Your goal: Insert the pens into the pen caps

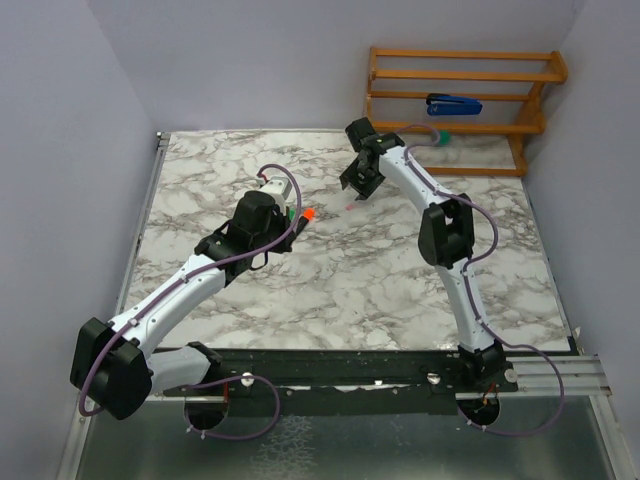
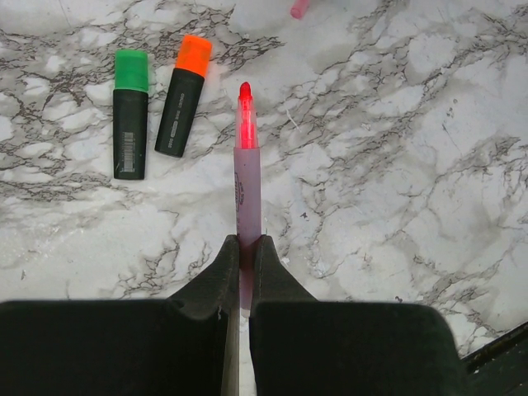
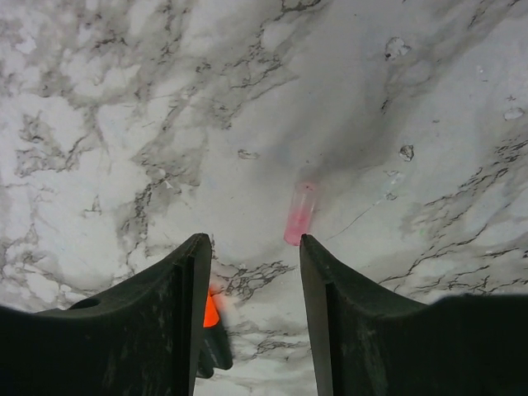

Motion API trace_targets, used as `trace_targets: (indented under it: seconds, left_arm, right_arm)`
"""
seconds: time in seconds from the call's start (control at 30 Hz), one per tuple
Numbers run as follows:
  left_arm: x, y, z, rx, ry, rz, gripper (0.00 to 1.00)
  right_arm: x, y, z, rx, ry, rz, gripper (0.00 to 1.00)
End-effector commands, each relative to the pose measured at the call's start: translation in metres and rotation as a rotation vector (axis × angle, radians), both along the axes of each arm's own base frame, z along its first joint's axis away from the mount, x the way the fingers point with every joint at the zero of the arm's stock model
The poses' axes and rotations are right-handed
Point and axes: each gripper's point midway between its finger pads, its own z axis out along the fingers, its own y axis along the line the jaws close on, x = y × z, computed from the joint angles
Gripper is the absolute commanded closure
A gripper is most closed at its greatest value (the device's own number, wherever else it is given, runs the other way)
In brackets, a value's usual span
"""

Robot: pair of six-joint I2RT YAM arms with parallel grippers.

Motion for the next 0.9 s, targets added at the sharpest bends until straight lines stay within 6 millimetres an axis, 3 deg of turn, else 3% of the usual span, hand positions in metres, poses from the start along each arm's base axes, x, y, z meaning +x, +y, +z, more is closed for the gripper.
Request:
trace_targets:
  seconds: [0.0, 0.23, 0.53, 0.87]
  left_arm:
    - [-0.002, -0.004, 0.0, -0.023, 0.006, -0.019, 1.0]
    - [-0.002, -0.003, -0.002, -0.02, 0.007, -0.016, 1.0]
    - [-0.002, -0.002, -0.002, -0.017, 0.005, -0.015, 1.0]
    - [-0.002, -0.001, -0.002, -0.012, 0.003, -0.012, 1.0]
  right_arm:
    - [-0.021, 0.004, -0.04, -0.011, 0.12, 0.009, 0.49]
    - [-0.019, 0.004, -0.049, -0.011, 0.125, 0.009, 0.5]
    - [-0.019, 0.0, -0.064, -0.006, 0.156, 0.002, 0.62]
    - [-0.023, -0.008, -0.074, -0.013, 0.189, 0.001, 0.62]
